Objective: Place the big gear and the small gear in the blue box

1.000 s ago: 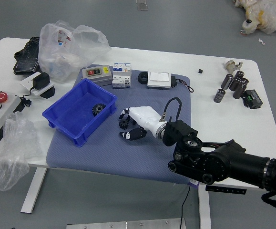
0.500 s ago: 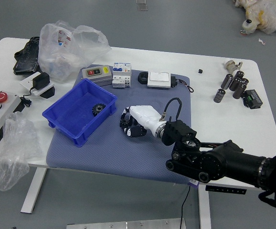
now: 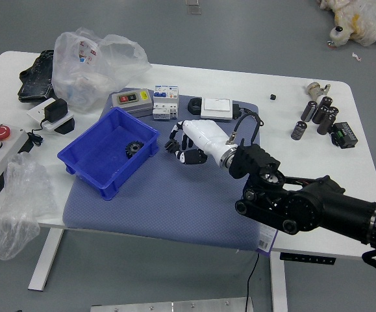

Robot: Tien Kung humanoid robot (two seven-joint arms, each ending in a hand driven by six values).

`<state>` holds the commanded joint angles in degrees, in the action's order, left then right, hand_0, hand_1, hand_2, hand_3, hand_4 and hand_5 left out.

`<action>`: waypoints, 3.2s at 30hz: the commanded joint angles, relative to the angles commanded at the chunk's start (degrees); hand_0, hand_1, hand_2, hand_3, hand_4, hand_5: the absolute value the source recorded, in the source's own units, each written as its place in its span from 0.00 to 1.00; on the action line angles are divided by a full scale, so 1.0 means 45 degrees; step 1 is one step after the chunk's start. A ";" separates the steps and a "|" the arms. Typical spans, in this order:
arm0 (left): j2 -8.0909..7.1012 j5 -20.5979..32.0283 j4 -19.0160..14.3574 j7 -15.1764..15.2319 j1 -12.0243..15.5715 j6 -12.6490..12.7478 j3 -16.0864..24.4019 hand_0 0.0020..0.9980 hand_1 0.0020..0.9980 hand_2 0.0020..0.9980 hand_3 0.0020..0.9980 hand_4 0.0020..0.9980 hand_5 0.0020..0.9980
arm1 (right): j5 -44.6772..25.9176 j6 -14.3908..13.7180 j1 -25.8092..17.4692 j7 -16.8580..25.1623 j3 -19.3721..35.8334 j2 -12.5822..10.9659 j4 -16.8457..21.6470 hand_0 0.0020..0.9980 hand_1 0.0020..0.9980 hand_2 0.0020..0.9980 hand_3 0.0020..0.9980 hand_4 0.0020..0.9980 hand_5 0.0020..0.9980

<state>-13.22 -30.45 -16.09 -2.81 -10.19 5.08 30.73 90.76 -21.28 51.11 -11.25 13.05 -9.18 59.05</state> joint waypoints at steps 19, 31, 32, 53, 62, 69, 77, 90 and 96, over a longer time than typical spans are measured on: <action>-0.0107 -0.0247 -0.0021 -0.0123 -0.0031 -0.0022 0.0183 0.67 0.64 0.63 0.70 0.70 0.39 | 0.1133 0.0389 0.1985 -0.0218 -0.1598 0.1411 0.0032 0.32 0.43 0.39 0.58 0.56 0.16; -0.0111 -0.0331 -0.0029 -0.0171 -0.0057 -0.0026 0.0270 0.67 0.65 0.63 0.70 0.71 0.39 | 0.1102 0.0366 0.2142 -0.0145 -0.1579 0.1926 -0.0383 0.38 0.60 0.71 0.70 0.59 0.17; -0.0110 -0.0323 -0.0028 -0.0166 -0.0059 -0.0026 0.0262 0.67 0.65 0.63 0.70 0.71 0.39 | 0.1095 0.0364 0.2136 -0.0150 -0.1562 0.1932 -0.0387 0.40 0.63 0.75 0.74 0.59 0.17; -0.0055 -0.0179 -0.0013 -0.0104 -0.0032 -0.0014 0.0155 0.67 0.65 0.63 0.70 0.71 0.39 | 0.1224 0.0140 0.1247 -0.0044 0.0421 0.0937 0.0184 0.38 0.62 0.74 0.75 0.62 0.19; 0.0007 0.0110 0.0004 -0.0013 0.0063 0.0024 0.0007 0.67 0.65 0.63 0.70 0.71 0.39 | 0.1216 0.0101 -0.1003 0.0955 0.3101 -0.0388 0.1671 0.38 0.58 0.71 0.74 0.64 0.21; 0.0074 0.0260 0.0016 0.0058 0.0090 0.0032 -0.0106 0.67 0.64 0.63 0.70 0.71 0.40 | -0.0305 -0.0316 -0.3156 0.1896 0.5214 -0.1246 0.3195 0.37 0.56 0.69 0.73 0.64 0.21; 0.0077 0.0101 0.0011 -0.0006 0.0091 0.0019 0.0020 0.67 0.64 0.63 0.70 0.71 0.40 | -0.0221 -0.0145 -0.4537 0.1864 0.5082 -0.1064 0.3476 0.37 0.55 0.70 0.73 0.64 0.20; 0.0032 -0.0044 0.0008 -0.0044 0.0037 0.0004 0.0094 0.67 0.64 0.63 0.70 0.71 0.39 | 0.1412 0.2125 -0.1764 0.0868 0.2179 -0.1210 0.3581 0.37 0.50 0.82 0.77 0.64 0.21; 0.0100 -0.0043 0.0000 -0.0067 0.0063 -0.0001 0.0108 0.66 0.64 0.63 0.70 0.70 0.39 | 0.1497 0.2636 -0.0676 0.0687 0.1087 -0.0841 0.3336 0.34 0.46 0.85 0.79 0.62 0.22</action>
<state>-12.77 -30.65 -16.09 -3.12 -9.90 5.08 31.22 97.49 -9.42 48.07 -8.16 17.94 -12.96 74.06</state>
